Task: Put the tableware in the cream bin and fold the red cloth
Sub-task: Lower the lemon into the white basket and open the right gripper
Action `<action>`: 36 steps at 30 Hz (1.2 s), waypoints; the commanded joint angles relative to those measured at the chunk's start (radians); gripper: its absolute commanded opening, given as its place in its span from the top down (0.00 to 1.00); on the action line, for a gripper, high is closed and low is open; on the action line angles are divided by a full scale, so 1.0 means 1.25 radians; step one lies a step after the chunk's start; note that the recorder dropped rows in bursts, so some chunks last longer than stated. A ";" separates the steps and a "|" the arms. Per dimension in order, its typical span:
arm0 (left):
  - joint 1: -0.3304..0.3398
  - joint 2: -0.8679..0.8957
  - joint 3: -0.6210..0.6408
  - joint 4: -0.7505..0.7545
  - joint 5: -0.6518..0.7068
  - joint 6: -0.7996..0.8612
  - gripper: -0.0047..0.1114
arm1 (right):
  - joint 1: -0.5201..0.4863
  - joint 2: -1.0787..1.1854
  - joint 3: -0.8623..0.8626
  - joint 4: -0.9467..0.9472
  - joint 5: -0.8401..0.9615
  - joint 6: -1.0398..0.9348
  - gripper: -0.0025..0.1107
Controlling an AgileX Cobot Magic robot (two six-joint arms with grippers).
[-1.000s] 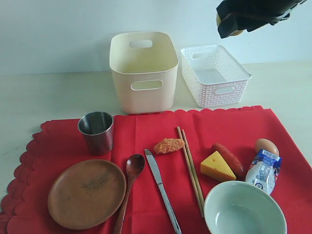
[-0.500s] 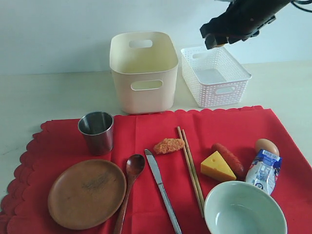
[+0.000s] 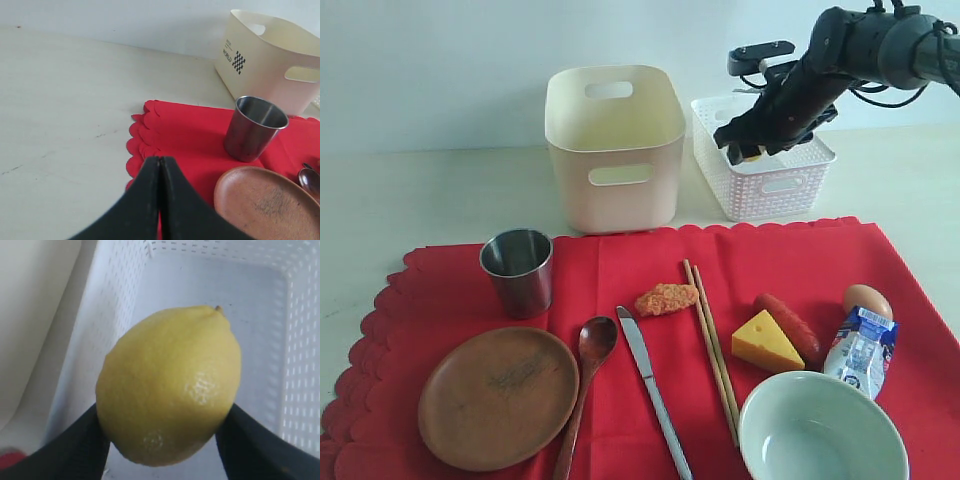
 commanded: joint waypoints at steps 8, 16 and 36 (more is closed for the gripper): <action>0.001 -0.003 0.002 -0.001 -0.007 0.000 0.96 | -0.004 0.004 -0.011 -0.008 0.043 0.002 0.77; 0.001 -0.003 0.002 -0.001 -0.007 0.000 0.96 | -0.002 0.004 -0.011 -0.008 0.068 0.002 0.46; 0.001 -0.003 0.002 -0.001 -0.007 0.000 0.96 | -0.002 -0.028 -0.011 0.060 0.095 0.086 0.32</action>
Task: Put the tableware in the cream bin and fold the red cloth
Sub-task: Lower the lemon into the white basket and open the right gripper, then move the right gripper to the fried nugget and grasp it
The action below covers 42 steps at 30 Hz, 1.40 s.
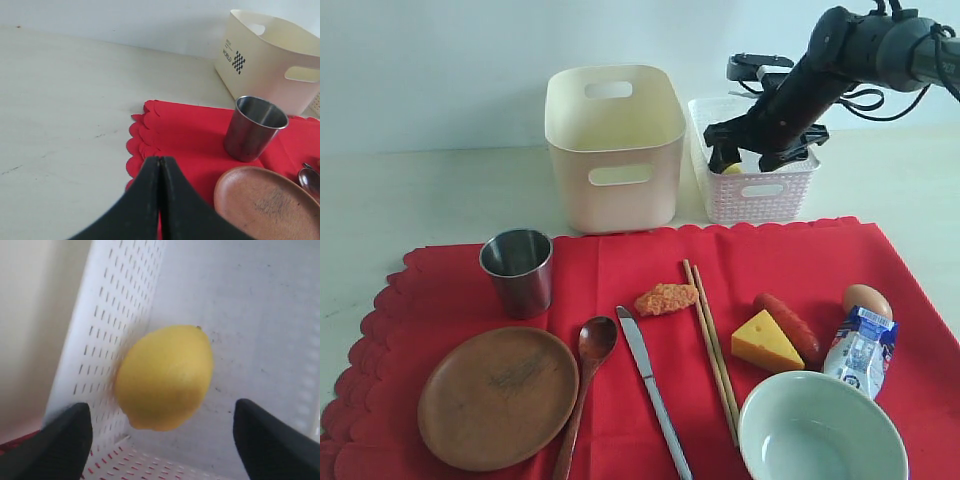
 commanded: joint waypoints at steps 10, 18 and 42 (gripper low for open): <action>0.001 -0.003 0.002 -0.001 -0.007 0.000 0.96 | -0.002 -0.265 0.072 -0.040 0.129 -0.021 0.39; 0.001 -0.003 0.002 -0.001 -0.007 0.000 0.96 | -0.002 -0.502 0.517 0.076 -0.071 -0.192 0.40; 0.001 -0.003 0.002 -0.001 -0.007 0.000 0.96 | 0.230 -0.347 0.674 0.167 -0.255 -0.833 0.41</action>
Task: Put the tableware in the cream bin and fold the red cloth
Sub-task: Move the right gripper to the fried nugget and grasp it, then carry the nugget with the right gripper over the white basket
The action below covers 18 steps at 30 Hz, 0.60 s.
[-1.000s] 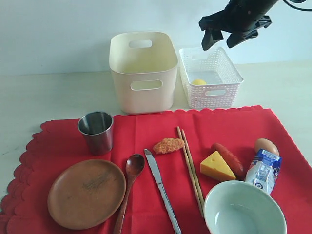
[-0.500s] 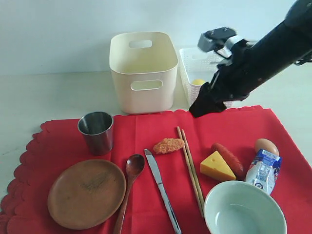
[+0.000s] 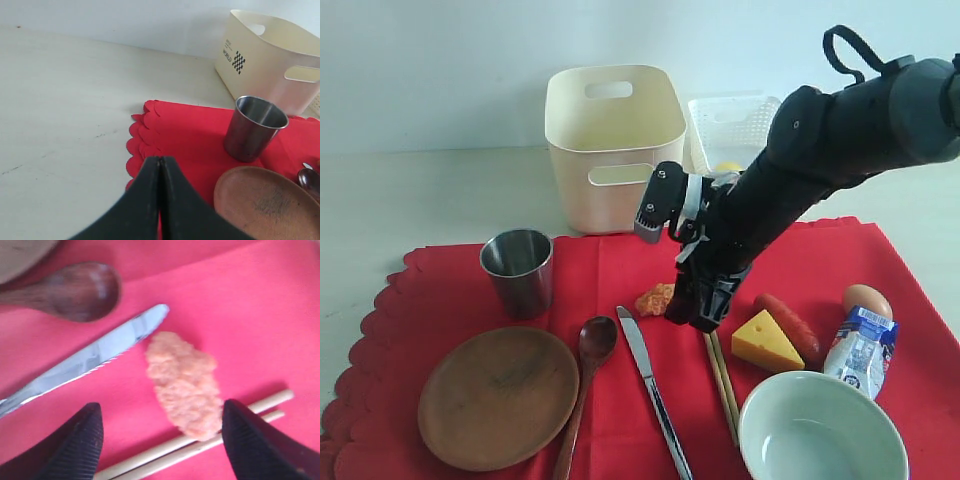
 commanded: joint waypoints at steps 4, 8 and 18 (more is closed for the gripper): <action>0.001 -0.003 0.002 -0.001 -0.007 0.000 0.96 | 0.002 0.038 -0.010 -0.009 -0.051 -0.005 0.41; 0.001 -0.003 0.002 -0.001 -0.007 0.000 0.96 | 0.002 0.067 -0.034 -0.011 -0.049 0.001 0.41; 0.001 -0.003 0.002 -0.001 -0.007 0.000 0.96 | 0.002 0.105 -0.050 -0.011 -0.033 0.025 0.66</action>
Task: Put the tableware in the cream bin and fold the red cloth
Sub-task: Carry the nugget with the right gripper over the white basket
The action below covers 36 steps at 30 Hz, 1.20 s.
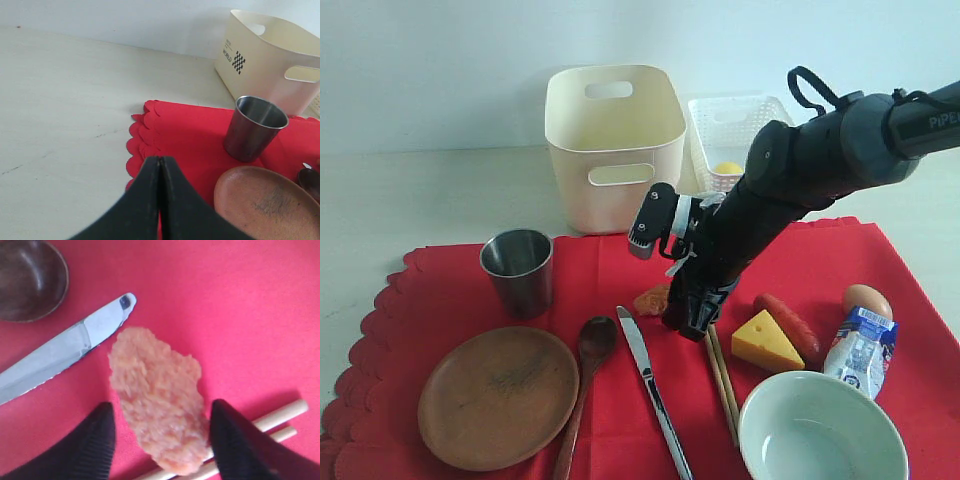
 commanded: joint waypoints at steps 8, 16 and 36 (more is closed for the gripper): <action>0.001 -0.003 0.002 -0.001 -0.007 0.000 0.96 | 0.002 -0.044 -0.050 -0.015 0.073 0.040 0.98; 0.001 -0.003 0.002 -0.001 -0.007 0.000 0.96 | -0.003 -0.179 -0.109 -0.145 0.117 0.202 0.98; 0.001 -0.003 0.002 -0.001 -0.007 0.000 0.96 | -0.226 -0.106 -0.249 -0.157 -0.041 0.545 0.98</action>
